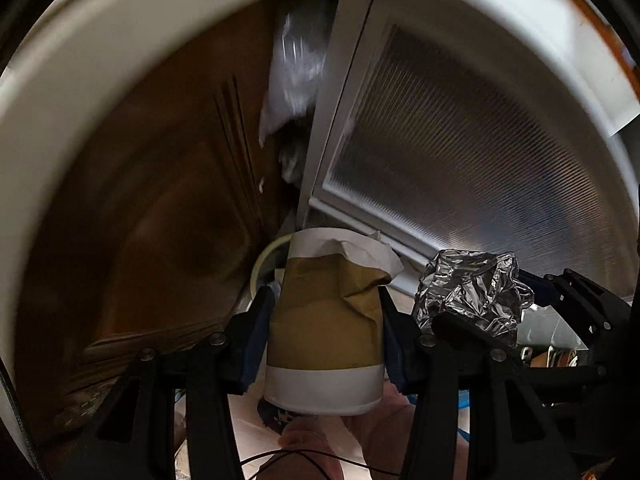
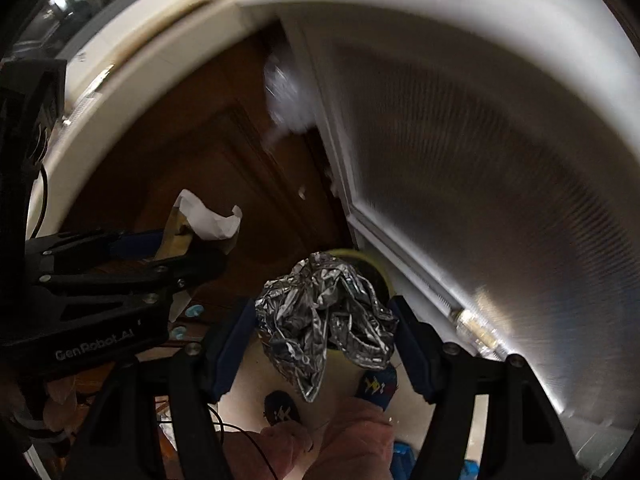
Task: Collect trash
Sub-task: 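Carry the foil ball and paper cup down over the floor bin and open both tools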
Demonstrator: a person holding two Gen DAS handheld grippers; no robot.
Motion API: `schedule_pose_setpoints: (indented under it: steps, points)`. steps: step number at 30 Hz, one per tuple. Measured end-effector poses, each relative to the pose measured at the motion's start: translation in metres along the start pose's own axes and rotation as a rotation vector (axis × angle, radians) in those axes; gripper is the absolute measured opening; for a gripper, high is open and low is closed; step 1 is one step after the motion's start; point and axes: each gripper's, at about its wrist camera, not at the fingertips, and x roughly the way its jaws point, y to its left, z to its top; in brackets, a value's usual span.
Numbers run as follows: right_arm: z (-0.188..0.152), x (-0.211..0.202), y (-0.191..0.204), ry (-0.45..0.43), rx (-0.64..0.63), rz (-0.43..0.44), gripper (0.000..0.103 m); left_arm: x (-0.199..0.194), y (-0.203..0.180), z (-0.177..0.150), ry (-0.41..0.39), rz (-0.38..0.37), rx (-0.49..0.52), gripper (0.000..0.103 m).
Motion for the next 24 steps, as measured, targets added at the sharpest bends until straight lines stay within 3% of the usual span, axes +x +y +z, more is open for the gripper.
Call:
schedule_pose_setpoints:
  steps: [14, 15, 17, 24]
  points:
    - [-0.009, 0.107, -0.042, 0.051, 0.077, -0.013, 0.069, 0.110, 0.022, 0.008, 0.085, 0.044, 0.004, 0.049]
    - [-0.010, 0.111, -0.043, 0.051, 0.080, -0.013, 0.069, 0.115, 0.025, 0.008, 0.090, 0.048, 0.002, 0.051]
    - [-0.010, 0.123, -0.046, 0.057, 0.086, -0.016, 0.069, 0.124, 0.028, 0.005, 0.099, 0.057, 0.002, 0.064]
    - [-0.011, 0.144, -0.048, 0.077, 0.094, -0.018, 0.069, 0.129, 0.032, -0.004, 0.092, 0.095, 0.028, 0.074]
